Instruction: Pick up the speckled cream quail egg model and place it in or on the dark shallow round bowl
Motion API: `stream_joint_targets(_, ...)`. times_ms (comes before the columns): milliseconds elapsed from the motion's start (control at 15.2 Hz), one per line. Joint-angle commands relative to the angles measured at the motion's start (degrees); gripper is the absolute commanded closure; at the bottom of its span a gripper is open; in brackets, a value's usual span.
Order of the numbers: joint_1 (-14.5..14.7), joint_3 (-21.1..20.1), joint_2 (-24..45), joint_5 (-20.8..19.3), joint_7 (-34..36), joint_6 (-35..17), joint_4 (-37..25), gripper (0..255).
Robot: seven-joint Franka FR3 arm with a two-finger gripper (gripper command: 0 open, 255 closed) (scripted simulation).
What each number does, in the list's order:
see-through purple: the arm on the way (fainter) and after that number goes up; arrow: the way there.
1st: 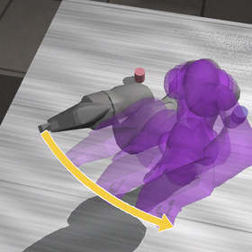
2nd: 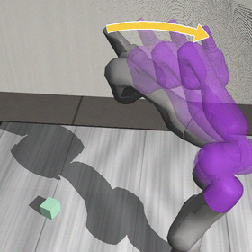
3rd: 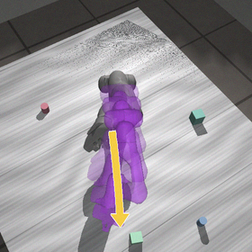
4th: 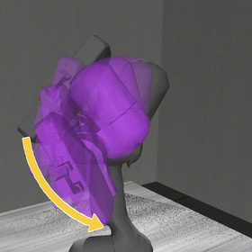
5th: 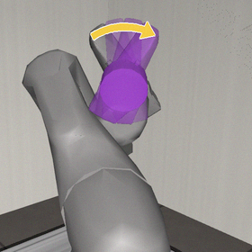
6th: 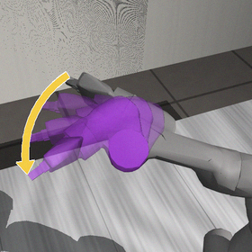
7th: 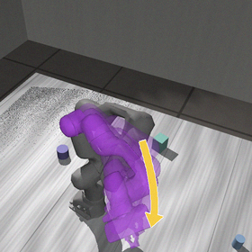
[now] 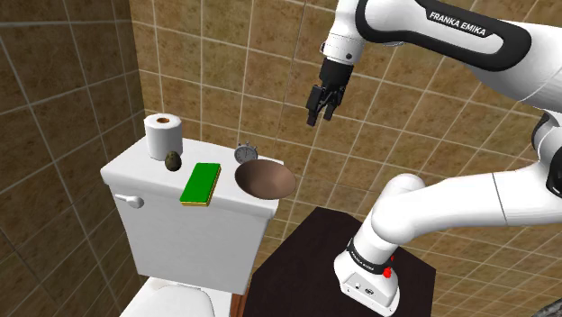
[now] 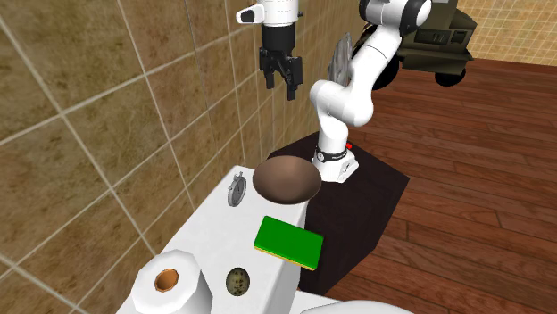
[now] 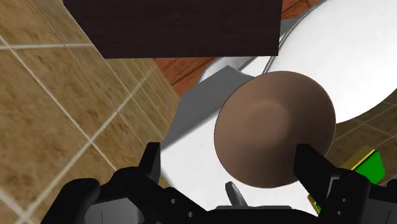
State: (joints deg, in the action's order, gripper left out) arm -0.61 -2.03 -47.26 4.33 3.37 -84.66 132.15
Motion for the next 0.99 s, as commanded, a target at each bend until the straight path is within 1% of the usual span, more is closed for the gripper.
stream_joint_targets(0,0.0,0.0,0.0,0.0,0.0,0.0,0.0,0)
stream_joint_targets(462,0.4,-7.4,12.8,3.0,8.7,-6.2,-5.2,0)
stream_joint_targets(726,0.4,-11.2,21.1,3.3,13.8,-9.0,-9.9,0)
stream_joint_targets(924,0.4,-13.9,27.8,2.8,17.8,-10.6,-14.1,0)
